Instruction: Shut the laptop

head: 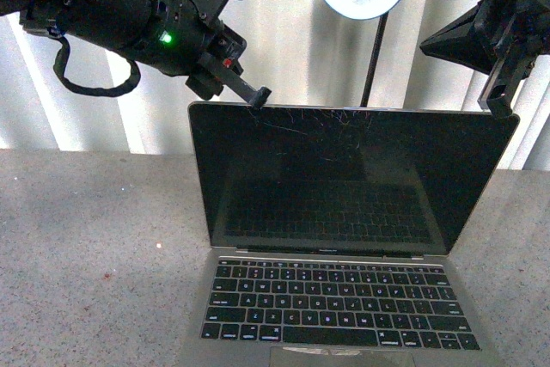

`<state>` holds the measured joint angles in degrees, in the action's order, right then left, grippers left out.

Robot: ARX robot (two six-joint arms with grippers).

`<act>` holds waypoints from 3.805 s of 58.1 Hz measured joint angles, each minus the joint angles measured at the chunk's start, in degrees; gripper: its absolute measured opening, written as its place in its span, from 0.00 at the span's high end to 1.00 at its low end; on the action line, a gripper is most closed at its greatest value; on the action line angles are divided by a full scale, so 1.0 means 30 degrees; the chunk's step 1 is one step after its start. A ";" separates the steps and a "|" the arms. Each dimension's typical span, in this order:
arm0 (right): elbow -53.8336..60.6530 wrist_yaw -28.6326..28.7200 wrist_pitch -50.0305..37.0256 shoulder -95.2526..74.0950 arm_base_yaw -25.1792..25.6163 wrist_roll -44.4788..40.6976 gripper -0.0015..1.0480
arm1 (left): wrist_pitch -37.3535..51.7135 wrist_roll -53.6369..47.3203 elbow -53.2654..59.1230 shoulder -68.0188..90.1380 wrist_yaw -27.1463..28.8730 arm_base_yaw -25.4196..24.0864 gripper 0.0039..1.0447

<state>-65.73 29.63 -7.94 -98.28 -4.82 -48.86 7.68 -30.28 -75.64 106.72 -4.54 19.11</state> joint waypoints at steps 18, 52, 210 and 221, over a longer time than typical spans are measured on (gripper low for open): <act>-0.0452 -0.0415 0.1268 -0.0459 -0.0648 -0.0678 0.97 | -0.1865 -0.0197 -0.0474 0.0138 0.0240 -0.0109 0.97; 0.0146 -0.0415 0.2623 -0.0452 -0.1100 -0.2346 0.97 | -0.3140 -0.0933 -0.0503 -0.0022 -0.0474 -0.0131 0.97; 0.3264 -0.0568 0.4634 0.0510 -0.1574 -0.5042 0.97 | -0.4401 -0.2397 0.3541 -0.1727 -0.1996 0.1195 0.97; 0.3264 -0.0576 0.4634 0.0474 -0.1588 -0.5107 0.97 | -0.4488 -0.2404 0.3548 -0.1727 -0.2178 0.1260 0.97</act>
<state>-55.94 27.90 5.96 -96.86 -9.58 -64.18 -5.78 -37.50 -64.99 101.54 -11.07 22.90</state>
